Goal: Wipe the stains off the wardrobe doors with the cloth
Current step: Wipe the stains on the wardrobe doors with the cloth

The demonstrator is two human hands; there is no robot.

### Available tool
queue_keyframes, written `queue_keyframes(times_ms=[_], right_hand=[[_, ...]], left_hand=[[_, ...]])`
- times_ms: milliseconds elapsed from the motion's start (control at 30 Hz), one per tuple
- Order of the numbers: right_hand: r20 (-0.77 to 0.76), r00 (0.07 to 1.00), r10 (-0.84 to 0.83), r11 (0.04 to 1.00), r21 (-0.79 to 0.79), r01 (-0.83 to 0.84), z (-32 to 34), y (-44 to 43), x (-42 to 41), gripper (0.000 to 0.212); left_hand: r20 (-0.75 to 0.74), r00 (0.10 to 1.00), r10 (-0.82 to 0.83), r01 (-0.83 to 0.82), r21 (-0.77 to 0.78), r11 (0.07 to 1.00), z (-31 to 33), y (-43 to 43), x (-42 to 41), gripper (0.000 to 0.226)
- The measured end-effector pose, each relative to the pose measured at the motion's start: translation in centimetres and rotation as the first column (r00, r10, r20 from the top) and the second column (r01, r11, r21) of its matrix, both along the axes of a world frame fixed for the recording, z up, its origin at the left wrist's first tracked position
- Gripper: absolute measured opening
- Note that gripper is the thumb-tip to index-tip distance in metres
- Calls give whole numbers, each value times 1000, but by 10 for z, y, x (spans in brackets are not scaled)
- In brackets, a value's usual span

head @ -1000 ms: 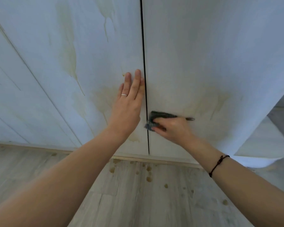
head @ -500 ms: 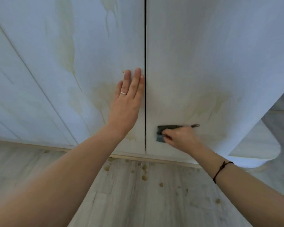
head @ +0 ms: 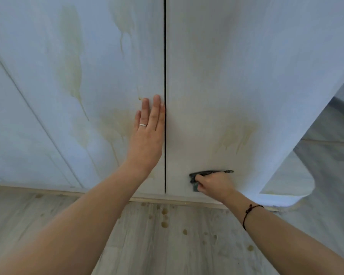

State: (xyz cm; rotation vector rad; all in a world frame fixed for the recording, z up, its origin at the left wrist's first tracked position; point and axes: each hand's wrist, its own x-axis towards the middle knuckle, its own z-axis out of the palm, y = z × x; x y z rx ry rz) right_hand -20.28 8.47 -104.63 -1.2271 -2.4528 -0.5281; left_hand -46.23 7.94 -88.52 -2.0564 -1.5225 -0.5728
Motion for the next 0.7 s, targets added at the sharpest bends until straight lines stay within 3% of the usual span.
queue_keyframes(times_ms=[100,167,233,267,300,400,467,567,633,700], right_hand=[[-218,976,16,926,373,68,89,9,-21,4],[-492,870,19,791,539,288,170,15,-29,11],[-755,655,26,748,449,489,235,19,-25,13],[-813,582,17,751,395,530,251,20,-22,16],[-822,570,14,746,388,541,254,22,-20,19],[-604,797,-10,711,556,430,196,26,-19,26],[-337,941,-25,785,576,227,130,22,-12,26],[-96,995,-18,893,446,59,59,10,15,18],[-46,999,-5,910,414,24,56,7,28,14],[-90,995,-30,881,468,69,89,10,34,14]], left_hand=[[-6,1000,1,-1,-13,1000,0,-2,1,77],[-10,1000,6,-6,-43,999,1,-3,2,73],[-6,1000,8,-8,-63,998,2,-5,2,74],[-3,1000,5,-5,-58,998,3,-6,3,75],[-2,1000,5,-5,-54,999,3,-7,3,75],[1,1000,3,-3,-38,999,4,-6,2,76],[16,1000,-9,9,-28,1000,5,-6,3,77],[25,1000,2,-2,-25,1000,4,-6,3,82],[14,999,32,-31,-49,998,4,-5,4,84],[-3,999,50,-50,-66,997,3,-6,6,81]])
